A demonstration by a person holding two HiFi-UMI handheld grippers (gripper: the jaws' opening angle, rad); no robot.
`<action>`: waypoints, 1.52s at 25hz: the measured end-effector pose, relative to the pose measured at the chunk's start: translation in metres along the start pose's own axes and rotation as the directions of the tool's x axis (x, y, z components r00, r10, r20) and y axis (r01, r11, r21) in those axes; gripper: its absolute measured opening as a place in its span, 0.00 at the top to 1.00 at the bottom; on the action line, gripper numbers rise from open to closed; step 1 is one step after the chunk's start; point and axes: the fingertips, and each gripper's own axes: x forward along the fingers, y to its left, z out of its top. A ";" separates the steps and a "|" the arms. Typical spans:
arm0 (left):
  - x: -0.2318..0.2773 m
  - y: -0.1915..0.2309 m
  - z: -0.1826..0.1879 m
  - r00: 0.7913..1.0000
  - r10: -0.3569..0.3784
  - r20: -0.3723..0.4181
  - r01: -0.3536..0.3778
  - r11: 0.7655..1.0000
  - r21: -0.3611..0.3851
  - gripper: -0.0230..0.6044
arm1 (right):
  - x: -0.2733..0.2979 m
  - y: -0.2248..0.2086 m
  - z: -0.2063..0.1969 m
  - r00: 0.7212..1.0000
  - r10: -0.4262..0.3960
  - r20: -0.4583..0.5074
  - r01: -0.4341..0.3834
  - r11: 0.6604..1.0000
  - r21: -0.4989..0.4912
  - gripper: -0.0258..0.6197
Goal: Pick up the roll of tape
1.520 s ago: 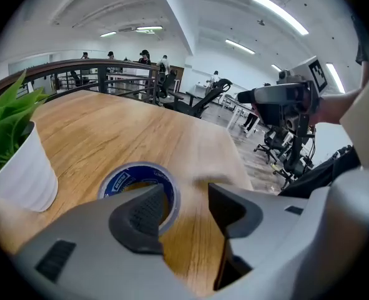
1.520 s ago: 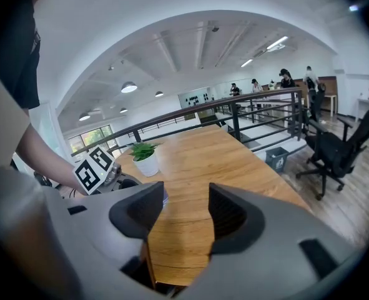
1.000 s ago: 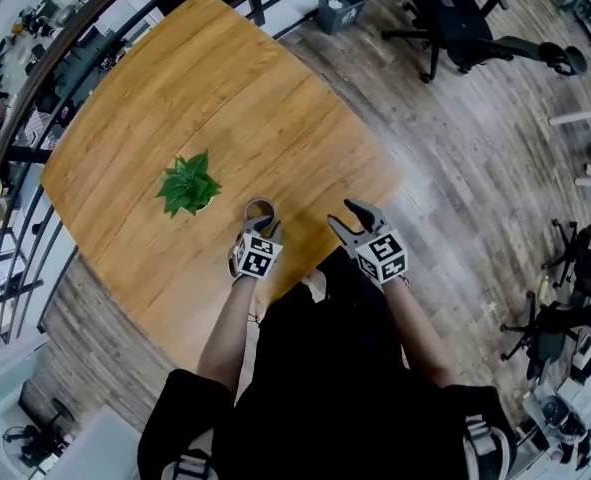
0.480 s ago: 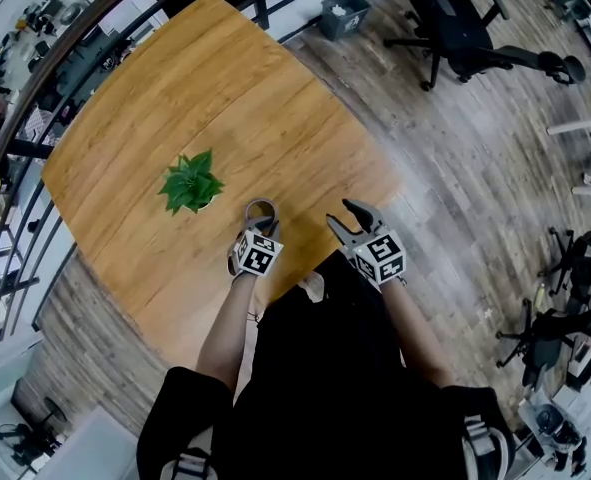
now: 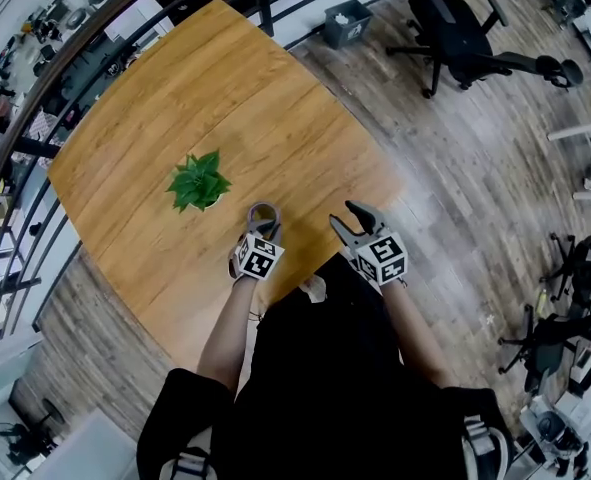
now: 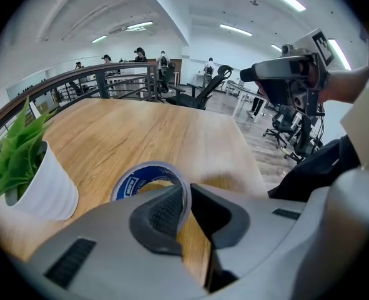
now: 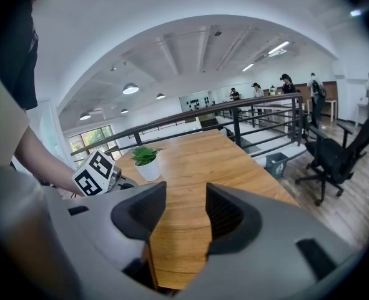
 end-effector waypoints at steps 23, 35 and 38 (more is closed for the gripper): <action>-0.094 0.021 -0.029 0.989 0.092 0.114 -0.086 0.994 -0.061 0.88 | 0.021 0.064 0.004 0.998 0.049 0.031 -0.047 0.998 -0.037 0.63; -0.149 0.014 -0.007 0.960 0.118 0.255 -0.112 0.993 -0.035 0.88 | 0.015 0.090 0.003 0.997 0.047 0.056 -0.044 0.997 -0.061 0.62; -0.161 0.012 -0.003 0.953 0.120 0.278 -0.116 0.993 -0.031 0.88 | 0.015 0.095 0.002 0.997 0.043 0.060 -0.039 0.997 -0.064 0.62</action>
